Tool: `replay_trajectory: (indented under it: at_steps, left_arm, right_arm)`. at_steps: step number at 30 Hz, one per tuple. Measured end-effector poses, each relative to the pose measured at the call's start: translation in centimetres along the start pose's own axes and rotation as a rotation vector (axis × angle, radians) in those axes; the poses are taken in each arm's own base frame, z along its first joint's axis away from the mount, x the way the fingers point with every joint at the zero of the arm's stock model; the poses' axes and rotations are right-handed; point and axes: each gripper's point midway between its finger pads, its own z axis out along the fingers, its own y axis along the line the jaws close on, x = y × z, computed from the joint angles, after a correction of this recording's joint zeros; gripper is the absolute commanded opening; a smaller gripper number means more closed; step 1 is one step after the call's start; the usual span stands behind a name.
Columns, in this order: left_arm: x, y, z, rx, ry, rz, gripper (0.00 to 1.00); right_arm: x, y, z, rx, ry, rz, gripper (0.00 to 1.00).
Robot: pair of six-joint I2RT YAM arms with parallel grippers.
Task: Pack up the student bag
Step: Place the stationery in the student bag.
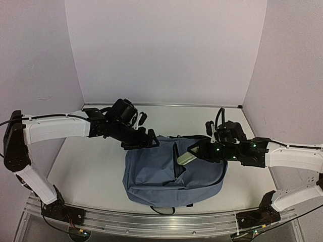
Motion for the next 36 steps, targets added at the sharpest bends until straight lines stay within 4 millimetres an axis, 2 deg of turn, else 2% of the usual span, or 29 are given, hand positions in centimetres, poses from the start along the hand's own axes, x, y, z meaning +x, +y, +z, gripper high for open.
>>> replay_trajectory:
  at_steps: [5, 8, 11, 14, 17, 25, 28, 33, 35, 36]
  left_arm:
    - [-1.3, -6.3, 1.5, 0.033, -0.004, 0.113, 0.90]
    - [-0.6, -7.9, 2.8, 0.010, 0.020, 0.157, 0.90]
    - [0.4, -7.7, 4.5, -0.061, 0.055, 0.175, 0.89]
    - [1.7, -5.9, 5.8, -0.158, 0.096, 0.182, 0.81]
    - [2.5, -4.4, 6.2, -0.231, 0.125, 0.180, 0.72]
    - [2.5, -4.4, 6.9, -0.317, 0.133, 0.211, 0.17]
    - [2.7, -4.4, 6.7, -0.342, 0.130, 0.225, 0.02]
    - [2.8, -4.2, 6.7, -0.361, 0.119, 0.239, 0.00]
    - [2.8, -3.9, 6.2, -0.371, 0.101, 0.246, 0.00]
    - [2.8, -3.9, 6.1, -0.371, 0.100, 0.246, 0.00]
  right_arm:
    - [-0.7, 0.3, -0.2, -0.001, -0.034, 0.008, 0.00]
    - [-1.4, 0.1, -0.5, 0.012, -0.070, 0.028, 0.00]
    - [-1.9, -0.1, -1.2, 0.015, -0.106, 0.047, 0.00]
    - [-2.5, -0.2, -2.2, 0.009, -0.144, 0.062, 0.00]
    - [-3.0, -0.1, -3.1, 0.001, -0.173, 0.073, 0.00]
    - [-2.7, -0.2, -3.2, -0.004, -0.163, 0.074, 0.00]
    - [-2.2, 0.2, -3.1, -0.024, -0.133, 0.057, 0.00]
    - [-1.3, 1.0, -2.4, -0.045, -0.078, 0.019, 0.00]
    - [-0.8, 1.6, -0.7, -0.040, -0.046, 0.000, 0.00]
    - [-0.8, 1.6, -0.6, -0.038, -0.044, -0.001, 0.00]
